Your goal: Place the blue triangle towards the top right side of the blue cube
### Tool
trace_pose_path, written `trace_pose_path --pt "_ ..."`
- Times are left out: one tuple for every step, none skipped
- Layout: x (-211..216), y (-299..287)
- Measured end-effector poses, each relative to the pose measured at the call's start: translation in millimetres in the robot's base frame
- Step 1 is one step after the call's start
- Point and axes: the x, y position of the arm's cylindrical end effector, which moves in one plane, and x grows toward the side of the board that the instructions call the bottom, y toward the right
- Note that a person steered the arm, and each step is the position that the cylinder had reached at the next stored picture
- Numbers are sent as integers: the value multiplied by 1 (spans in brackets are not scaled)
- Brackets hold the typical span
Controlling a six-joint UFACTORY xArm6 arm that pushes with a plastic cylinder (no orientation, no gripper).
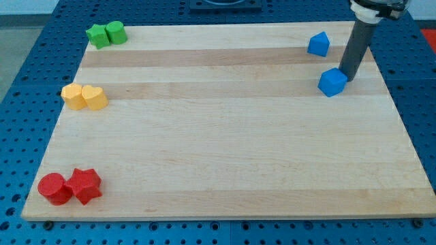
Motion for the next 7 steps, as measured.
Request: trace_pose_path --pt "1 0" --pt "-8 43" --pt "-77 66" --pt "-164 36" --pt "-173 -18" --pt "-161 -39" --pt "-135 -39"
